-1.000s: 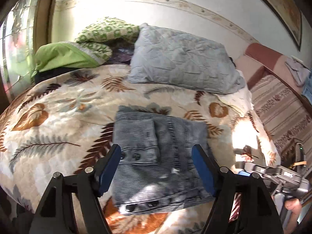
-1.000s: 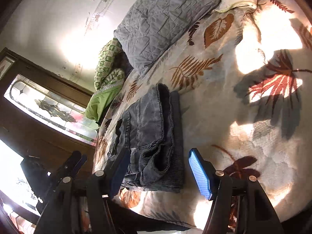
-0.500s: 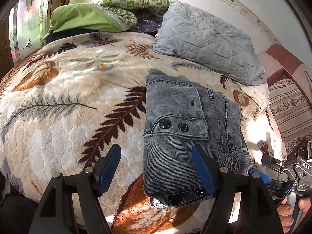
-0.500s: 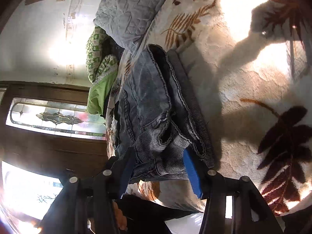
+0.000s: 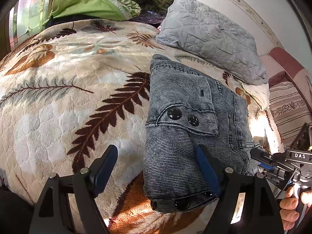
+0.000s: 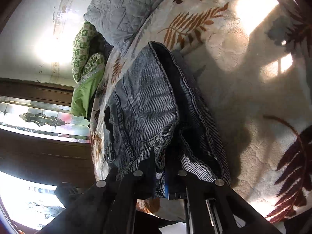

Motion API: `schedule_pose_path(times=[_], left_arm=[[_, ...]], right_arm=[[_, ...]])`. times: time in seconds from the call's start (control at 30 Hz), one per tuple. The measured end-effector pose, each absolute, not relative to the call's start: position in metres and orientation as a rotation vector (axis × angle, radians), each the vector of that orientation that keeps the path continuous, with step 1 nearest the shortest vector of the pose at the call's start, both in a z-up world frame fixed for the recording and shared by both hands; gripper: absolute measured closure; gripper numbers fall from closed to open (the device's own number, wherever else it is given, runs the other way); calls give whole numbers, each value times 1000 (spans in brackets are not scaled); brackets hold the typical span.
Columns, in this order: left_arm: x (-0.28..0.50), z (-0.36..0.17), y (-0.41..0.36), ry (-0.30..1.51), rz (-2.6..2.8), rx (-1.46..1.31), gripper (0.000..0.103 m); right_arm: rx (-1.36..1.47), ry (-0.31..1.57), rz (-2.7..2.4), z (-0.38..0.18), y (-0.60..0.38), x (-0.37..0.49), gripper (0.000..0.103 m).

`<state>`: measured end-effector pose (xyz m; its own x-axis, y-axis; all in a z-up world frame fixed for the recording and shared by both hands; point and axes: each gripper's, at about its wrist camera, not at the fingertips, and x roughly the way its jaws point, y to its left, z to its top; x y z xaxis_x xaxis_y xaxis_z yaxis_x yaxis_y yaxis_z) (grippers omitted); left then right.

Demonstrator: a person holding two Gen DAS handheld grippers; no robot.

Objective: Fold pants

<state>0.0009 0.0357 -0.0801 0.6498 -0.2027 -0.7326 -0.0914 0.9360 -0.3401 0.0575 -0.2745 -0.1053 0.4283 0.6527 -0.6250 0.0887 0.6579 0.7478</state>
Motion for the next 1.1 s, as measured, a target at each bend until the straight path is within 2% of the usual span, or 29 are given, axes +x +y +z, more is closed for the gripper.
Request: schedule_pose_path(times=[0.13, 0.23, 0.33, 0.43, 0.53, 0.83, 0.93, 1.1], left_arm=[[-1, -76, 38, 863, -84, -390, 19], [-8, -59, 39, 811, -66, -396, 20], [-12, -49, 27, 787, -58, -317, 20], [1, -79, 5, 913, -14, -147, 19], [3, -85, 14, 931, -16, -203, 17], [2, -85, 11, 910, -9, -164, 16], [2, -84, 10, 906, -11, -158, 16], [3, -86, 13, 912, -31, -182, 16]], right_arm=[[553, 999, 365, -66, -265, 29, 97], [454, 1008, 313, -76, -261, 22, 97], [509, 1051, 314, -104, -270, 28, 95], [560, 1048, 341, -111, -276, 28, 93], [642, 1074, 365, -116, -288, 27, 92], [458, 846, 355, -16, -279, 19, 89], [500, 930, 504, -23, -257, 57, 89], [563, 1170, 403, -104, -250, 76, 91]])
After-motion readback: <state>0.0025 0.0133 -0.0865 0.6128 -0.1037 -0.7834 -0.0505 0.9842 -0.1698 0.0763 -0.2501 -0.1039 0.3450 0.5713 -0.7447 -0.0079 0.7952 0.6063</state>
